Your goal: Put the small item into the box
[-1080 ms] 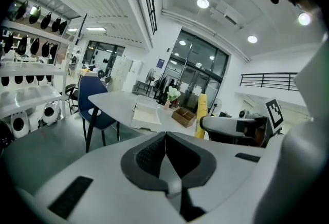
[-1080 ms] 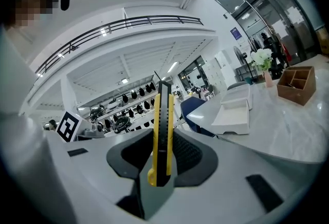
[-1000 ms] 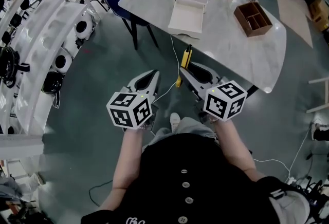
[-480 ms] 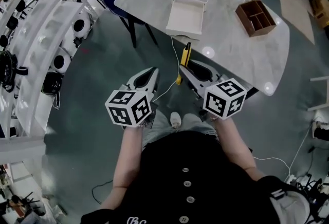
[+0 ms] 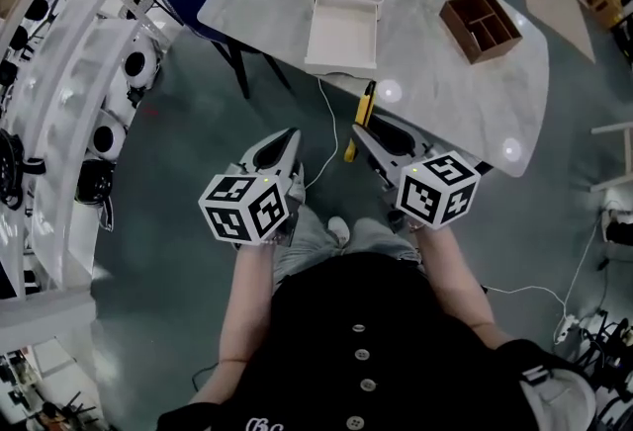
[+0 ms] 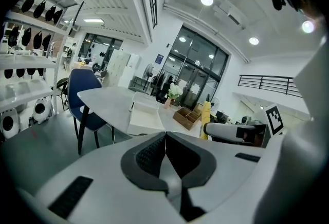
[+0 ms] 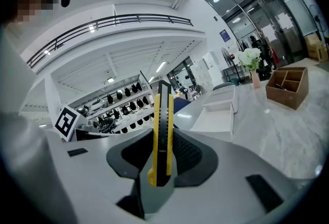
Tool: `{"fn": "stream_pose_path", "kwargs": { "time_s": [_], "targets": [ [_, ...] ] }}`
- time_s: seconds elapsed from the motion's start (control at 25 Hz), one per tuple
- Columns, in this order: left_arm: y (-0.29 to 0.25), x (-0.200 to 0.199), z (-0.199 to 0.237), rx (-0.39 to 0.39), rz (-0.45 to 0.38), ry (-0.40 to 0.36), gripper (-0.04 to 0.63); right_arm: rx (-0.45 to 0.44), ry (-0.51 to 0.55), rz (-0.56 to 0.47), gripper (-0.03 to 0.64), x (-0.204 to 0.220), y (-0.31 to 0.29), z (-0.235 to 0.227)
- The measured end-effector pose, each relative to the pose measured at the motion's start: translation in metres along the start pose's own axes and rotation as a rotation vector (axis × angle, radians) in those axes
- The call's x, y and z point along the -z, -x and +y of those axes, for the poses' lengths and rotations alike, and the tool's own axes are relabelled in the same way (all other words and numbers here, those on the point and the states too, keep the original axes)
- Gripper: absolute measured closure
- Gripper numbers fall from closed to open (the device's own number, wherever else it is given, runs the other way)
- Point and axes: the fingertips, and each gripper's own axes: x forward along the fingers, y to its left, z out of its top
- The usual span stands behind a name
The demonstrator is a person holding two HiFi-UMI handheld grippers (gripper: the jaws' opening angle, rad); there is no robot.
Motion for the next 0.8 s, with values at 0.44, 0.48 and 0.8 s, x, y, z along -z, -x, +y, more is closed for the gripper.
{"fn": "stream_pose_path", "kwargs": {
  "time_s": [0.44, 0.48, 0.8],
  "targets": [
    [-0.042, -0.039, 0.039, 0.079, 0.021, -0.016, 0.577, 0.082, -0.007, -0.013, 0.497, -0.016, -0.046, -0.018],
    [-0.047, -0.043, 0.044, 0.086, 0.023, -0.018, 0.577, 0.087, -0.005, -0.016, 0.497, -0.019, -0.052, -0.019],
    [-0.094, -0.084, 0.081, 0.163, 0.051, -0.042, 0.577, 0.153, 0.012, -0.027, 0.497, -0.048, -0.109, -0.04]
  ]
}}
